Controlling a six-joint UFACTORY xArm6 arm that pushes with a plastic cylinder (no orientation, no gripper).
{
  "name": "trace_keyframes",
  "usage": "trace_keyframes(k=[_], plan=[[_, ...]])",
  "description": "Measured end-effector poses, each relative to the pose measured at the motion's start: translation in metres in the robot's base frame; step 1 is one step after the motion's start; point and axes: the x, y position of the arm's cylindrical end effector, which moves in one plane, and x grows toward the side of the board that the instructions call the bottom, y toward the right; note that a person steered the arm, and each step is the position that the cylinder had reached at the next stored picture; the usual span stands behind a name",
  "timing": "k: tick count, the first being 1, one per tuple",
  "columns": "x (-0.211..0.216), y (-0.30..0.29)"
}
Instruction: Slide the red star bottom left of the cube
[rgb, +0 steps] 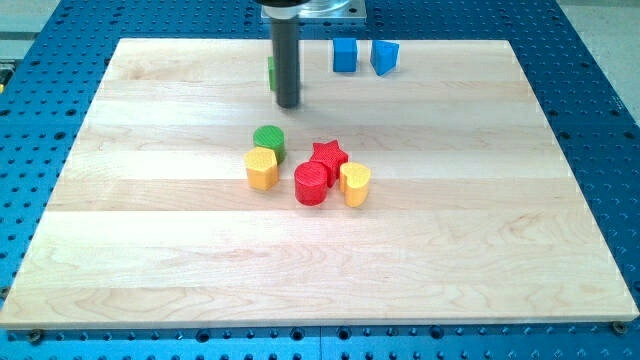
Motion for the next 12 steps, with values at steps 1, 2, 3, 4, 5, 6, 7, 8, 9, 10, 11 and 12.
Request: trace_keyframes(k=[1, 2, 3, 4, 5, 6, 7, 8, 9, 10, 11, 12], plan=[[-0.028, 0.002], [-0.052, 0.044], [-0.032, 0.037], [0.038, 0.094], [0.116, 0.175], [0.172, 0.145], [0.162, 0.091], [0.15, 0.049], [0.101, 0.067], [0.07, 0.086], [0.096, 0.061], [0.094, 0.013]])
